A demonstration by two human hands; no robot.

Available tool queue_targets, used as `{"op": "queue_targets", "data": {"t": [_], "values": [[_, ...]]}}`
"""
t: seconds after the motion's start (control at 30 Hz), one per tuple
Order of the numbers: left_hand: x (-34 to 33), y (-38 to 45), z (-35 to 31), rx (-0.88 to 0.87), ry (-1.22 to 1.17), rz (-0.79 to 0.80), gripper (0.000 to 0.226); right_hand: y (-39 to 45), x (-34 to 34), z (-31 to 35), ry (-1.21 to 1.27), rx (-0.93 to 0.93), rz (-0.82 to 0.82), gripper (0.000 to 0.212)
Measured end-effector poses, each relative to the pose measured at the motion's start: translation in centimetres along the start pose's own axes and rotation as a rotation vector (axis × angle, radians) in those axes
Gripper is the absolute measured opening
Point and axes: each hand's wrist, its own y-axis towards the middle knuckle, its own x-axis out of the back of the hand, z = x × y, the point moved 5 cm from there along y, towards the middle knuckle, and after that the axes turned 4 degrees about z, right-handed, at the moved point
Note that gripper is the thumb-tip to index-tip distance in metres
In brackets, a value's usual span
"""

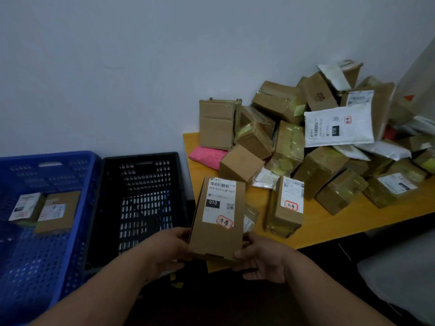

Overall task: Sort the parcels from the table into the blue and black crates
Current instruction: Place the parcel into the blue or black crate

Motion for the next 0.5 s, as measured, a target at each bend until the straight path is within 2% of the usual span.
{"op": "queue_targets", "data": {"t": [0.3,0.5], "values": [[8.0,-3.2,2.9,-0.045,-0.145,-0.042,0.048,2.3,-9.2,2.7,-0.037,0.082,-0.022,0.044],[11.1,-3.9,4.8,-0.035,-0.126,-0.038,0.050,3.6,-12.9,1.9,-0.024,0.045,-0.073,0.046]]}}
